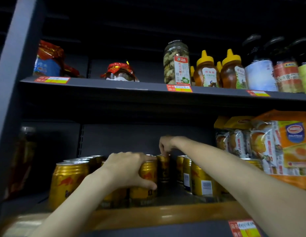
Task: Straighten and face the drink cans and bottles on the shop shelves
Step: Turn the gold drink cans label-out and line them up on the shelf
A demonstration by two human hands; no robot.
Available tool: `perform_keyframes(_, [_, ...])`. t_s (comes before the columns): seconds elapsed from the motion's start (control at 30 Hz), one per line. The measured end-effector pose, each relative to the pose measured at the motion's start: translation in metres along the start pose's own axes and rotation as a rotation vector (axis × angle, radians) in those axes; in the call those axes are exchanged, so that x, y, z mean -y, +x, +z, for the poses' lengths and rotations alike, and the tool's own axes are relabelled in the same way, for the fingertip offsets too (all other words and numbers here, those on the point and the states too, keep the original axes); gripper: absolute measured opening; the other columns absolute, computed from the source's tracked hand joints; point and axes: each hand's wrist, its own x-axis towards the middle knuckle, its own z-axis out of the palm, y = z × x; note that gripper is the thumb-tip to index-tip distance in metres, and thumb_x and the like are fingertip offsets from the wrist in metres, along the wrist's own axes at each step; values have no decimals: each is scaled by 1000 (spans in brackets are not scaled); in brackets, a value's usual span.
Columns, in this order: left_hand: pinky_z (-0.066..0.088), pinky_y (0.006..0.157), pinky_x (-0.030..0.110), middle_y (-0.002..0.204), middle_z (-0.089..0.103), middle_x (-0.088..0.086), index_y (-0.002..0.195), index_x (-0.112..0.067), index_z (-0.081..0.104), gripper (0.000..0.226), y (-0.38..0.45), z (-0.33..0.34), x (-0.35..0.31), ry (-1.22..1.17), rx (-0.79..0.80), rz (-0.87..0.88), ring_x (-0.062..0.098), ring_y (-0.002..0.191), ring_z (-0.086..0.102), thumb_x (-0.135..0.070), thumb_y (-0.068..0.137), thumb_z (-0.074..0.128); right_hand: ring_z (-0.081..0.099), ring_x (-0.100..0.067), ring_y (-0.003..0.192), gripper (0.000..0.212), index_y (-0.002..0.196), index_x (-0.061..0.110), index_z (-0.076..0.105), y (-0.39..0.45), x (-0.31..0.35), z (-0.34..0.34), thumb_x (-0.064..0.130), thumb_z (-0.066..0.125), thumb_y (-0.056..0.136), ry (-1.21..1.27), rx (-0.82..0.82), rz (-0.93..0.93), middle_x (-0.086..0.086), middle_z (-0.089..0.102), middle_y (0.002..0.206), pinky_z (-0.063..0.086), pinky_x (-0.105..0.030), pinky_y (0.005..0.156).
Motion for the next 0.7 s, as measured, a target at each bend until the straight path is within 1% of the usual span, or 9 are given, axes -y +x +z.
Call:
perform_keyframes(0.03, [41,94,31,137,46,-12,142,-43,22,82,0,0,0,-2,4,1,12,120,48,-74,72,52,63,-23,103,11,81,11,65,1,0,0,3,60,87,-7,-11,-8,-11,66,113,53,-33,89])
perform_keyframes(0.13, [41,95,32,139,45,-11,143,-41,22,82,0,-1,-1,-3,14,2,12,121,48,-73,73,52,61,-20,103,14,98,7,68,-9,0,-8,4,58,89,-7,-11,-36,-9,65,114,51,-31,88])
perform_keyframes(0.2, [41,95,32,139,44,-11,143,-41,21,82,0,-1,-2,-10,23,-3,12,121,47,-72,74,52,58,-16,97,16,102,6,67,-25,0,-14,5,57,90,-14,7,-87,-8,65,112,50,-29,86])
perform_keyframes(0.33, [40,96,36,140,43,-14,142,-45,21,82,-2,-2,-4,-10,26,-23,13,124,46,-72,73,54,56,-5,78,9,91,15,67,-77,2,-24,9,61,89,0,13,-234,9,62,83,48,-21,73])
perform_keyframes(0.37, [40,96,36,140,43,-14,142,-45,21,81,-3,-3,-6,-9,28,-27,14,124,46,-72,73,54,57,-6,78,7,89,18,66,-91,1,-27,12,63,88,31,7,-273,9,62,82,48,-21,73])
perform_keyframes(0.43, [41,96,37,140,43,-14,142,-46,21,81,-3,-5,-6,-2,30,-35,14,125,45,-71,73,55,59,-13,91,5,93,21,62,-110,-2,-28,20,64,88,94,21,-316,3,63,96,49,-28,82])
perform_keyframes(0.53, [40,95,37,140,44,-13,142,-44,22,80,-5,-6,-7,-9,33,-48,14,125,45,-70,74,55,49,-16,115,44,122,26,47,-120,-6,-18,41,66,85,147,114,-230,4,48,126,44,-33,98])
perform_keyframes(0.6, [41,94,36,139,44,-13,142,-43,23,79,-5,-6,-8,-7,28,-46,14,124,46,-69,75,55,52,-14,114,58,130,27,41,-121,-8,-7,47,66,82,247,127,-178,5,51,129,47,-32,96])
perform_keyframes(0.7, [41,92,35,138,45,-13,142,-43,24,77,-5,-6,-8,-23,17,-40,14,122,47,-68,75,55,62,-16,104,56,125,29,45,-126,-12,0,43,72,77,445,73,-155,-1,62,122,52,-34,89])
